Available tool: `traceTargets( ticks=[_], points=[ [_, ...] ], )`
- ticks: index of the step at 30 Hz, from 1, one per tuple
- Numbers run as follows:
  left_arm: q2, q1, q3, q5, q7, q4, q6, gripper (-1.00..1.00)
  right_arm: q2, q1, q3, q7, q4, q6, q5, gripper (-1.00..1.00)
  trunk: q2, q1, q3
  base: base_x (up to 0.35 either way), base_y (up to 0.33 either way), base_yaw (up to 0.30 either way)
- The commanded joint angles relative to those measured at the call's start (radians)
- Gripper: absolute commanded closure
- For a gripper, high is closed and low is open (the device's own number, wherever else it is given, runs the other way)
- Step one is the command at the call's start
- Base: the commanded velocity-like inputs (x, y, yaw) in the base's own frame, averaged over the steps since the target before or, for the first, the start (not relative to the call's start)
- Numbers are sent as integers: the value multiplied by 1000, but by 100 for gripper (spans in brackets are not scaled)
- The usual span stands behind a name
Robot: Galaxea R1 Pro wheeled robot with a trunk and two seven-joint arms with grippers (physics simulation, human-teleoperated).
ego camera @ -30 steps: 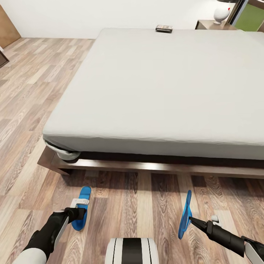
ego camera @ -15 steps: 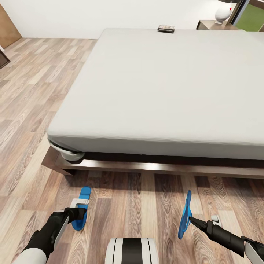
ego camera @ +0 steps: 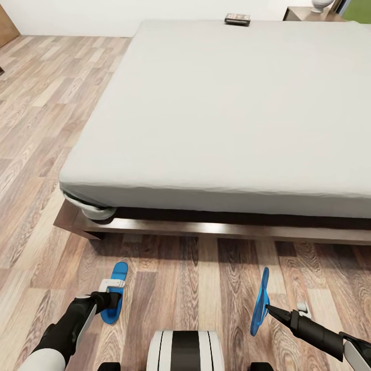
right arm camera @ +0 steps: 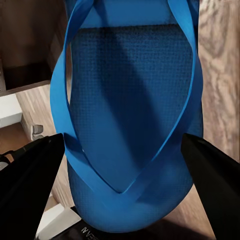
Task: In the bedroom, move the book from the bed onto either nightstand, and place the two sandals side by side next to the bed.
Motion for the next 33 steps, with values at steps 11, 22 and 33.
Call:
traceTargets(
  ticks=[11, 22, 33],
  points=[
    [-1, 0, 5, -10, -10, -1, -11, 100, 0, 0, 0, 1, 0, 8, -7, 100, 0, 0, -1, 0, 0, 0],
    [-1, 0, 37, -9, -10, 3, -80, 100, 0, 0, 0, 1, 0, 8, -7, 100, 0, 0, -1, 0, 0, 0],
    [-2, 0, 38, -10, -9, 3, -79, 100, 0, 0, 0, 1, 0, 8, -7, 100, -1, 2, -20, 0, 0, 0]
  ],
)
